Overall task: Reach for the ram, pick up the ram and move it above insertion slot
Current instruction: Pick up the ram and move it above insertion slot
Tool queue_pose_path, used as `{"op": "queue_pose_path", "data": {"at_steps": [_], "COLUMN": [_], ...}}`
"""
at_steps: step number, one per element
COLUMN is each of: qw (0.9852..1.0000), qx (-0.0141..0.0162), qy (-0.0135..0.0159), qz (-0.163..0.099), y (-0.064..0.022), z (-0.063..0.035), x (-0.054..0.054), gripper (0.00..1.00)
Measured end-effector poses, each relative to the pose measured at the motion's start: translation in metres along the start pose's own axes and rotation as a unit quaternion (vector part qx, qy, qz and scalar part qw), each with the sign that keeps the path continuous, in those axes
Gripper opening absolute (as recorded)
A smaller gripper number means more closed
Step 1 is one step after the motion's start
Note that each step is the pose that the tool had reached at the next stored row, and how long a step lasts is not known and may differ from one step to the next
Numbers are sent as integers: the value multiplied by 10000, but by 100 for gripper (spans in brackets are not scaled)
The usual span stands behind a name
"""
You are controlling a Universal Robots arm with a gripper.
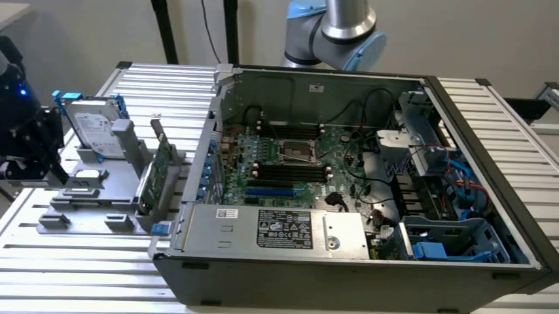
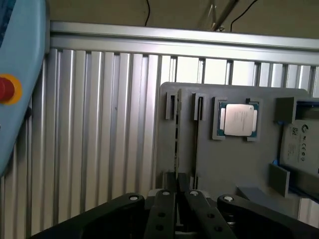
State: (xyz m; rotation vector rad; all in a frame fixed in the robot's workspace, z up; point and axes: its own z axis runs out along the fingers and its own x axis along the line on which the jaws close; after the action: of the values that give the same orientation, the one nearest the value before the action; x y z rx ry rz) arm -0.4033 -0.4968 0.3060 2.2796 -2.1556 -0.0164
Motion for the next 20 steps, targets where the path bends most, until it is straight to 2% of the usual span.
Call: {"op": "queue_pose_path", "data": {"at_steps": [8,20], "qw": [10000,10000], "qx": [1,0], "qy": [-1,0], "qz": [-4,-4], "y": [-94,-241], "z": [-365,-910], "x": [-84,-304], "gripper": [13,13]}}
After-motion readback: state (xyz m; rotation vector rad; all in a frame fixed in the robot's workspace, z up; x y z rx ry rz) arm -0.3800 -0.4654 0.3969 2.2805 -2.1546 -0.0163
